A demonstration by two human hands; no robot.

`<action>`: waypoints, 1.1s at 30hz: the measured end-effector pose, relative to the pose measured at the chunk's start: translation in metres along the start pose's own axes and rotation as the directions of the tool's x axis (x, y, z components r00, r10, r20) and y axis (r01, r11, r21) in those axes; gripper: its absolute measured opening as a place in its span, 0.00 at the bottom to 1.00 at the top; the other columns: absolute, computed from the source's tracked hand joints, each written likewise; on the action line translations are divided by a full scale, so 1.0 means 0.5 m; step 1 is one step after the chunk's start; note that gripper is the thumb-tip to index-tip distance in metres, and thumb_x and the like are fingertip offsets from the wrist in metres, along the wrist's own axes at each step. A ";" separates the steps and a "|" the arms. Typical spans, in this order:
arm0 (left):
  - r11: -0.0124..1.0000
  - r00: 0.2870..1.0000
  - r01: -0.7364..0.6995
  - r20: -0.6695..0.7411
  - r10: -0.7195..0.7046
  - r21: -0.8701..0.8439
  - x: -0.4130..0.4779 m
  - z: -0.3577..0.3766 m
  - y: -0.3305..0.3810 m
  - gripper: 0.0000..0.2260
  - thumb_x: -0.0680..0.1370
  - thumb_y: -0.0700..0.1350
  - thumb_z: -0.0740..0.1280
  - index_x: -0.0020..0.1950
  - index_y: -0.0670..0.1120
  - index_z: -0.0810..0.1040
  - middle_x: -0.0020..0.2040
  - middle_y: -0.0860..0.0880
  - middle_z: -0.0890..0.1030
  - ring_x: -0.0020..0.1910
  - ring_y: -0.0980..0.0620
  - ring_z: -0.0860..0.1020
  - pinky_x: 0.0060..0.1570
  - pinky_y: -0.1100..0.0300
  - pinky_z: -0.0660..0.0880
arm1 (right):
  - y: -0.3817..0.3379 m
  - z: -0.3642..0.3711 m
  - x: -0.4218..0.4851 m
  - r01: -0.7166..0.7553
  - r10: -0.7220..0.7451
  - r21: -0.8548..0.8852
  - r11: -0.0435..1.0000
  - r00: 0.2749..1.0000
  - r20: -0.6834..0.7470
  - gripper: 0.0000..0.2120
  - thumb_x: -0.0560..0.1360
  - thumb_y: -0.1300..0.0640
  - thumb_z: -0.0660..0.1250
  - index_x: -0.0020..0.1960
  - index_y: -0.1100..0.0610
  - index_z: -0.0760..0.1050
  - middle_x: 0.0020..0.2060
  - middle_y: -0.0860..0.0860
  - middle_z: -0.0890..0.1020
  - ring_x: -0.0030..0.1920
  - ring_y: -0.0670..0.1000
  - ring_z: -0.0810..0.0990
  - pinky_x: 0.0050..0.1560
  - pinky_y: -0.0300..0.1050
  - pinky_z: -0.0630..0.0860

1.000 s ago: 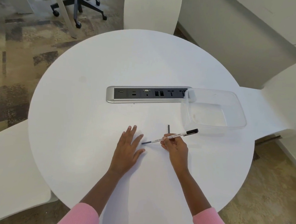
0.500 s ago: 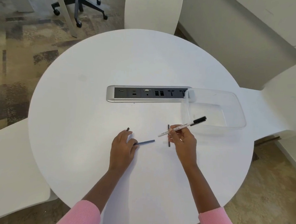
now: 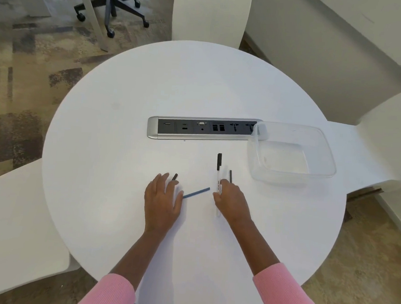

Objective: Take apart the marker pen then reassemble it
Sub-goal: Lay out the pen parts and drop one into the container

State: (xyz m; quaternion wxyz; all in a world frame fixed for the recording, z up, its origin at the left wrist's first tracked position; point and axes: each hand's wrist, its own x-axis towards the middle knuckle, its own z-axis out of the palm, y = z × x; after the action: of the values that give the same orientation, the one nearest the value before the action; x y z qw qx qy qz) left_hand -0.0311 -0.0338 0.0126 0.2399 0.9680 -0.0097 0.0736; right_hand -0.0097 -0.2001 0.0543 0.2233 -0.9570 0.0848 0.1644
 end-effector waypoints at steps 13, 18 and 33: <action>0.981 0.975 0.159 0.140 -0.173 0.109 0.009 0.016 -0.067 0.24 0.77 0.48 0.49 0.71 0.39 0.64 0.73 0.36 0.62 0.72 0.37 0.60 0.70 0.41 0.56 | -0.023 0.032 0.028 -0.034 0.032 -0.049 0.998 0.999 -0.030 0.10 0.77 0.61 0.57 0.56 0.64 0.67 0.51 0.62 0.78 0.52 0.62 0.77 0.48 0.51 0.73; 0.983 0.976 0.127 0.160 -0.148 0.131 0.009 0.017 -0.068 0.26 0.76 0.48 0.45 0.70 0.39 0.64 0.72 0.37 0.64 0.71 0.39 0.64 0.69 0.41 0.58 | -0.019 0.036 0.024 -0.026 0.025 -0.023 0.999 0.999 -0.038 0.11 0.77 0.59 0.58 0.56 0.64 0.68 0.53 0.61 0.76 0.52 0.62 0.77 0.47 0.50 0.73; 0.984 0.972 0.123 0.184 -0.146 0.130 0.009 0.017 -0.070 0.25 0.76 0.47 0.45 0.70 0.39 0.64 0.72 0.38 0.65 0.71 0.41 0.64 0.69 0.43 0.58 | -0.019 0.073 0.000 0.342 -0.347 -0.068 0.937 0.934 -0.081 0.08 0.77 0.61 0.60 0.53 0.61 0.74 0.50 0.58 0.73 0.50 0.56 0.74 0.39 0.48 0.72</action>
State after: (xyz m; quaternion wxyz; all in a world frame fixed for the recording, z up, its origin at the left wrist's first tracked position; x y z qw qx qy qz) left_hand -0.0237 -0.0067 -0.0105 0.1850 0.9814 0.0373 -0.0363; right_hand -0.0176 -0.1750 0.0273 0.2194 -0.9691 -0.0784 0.0806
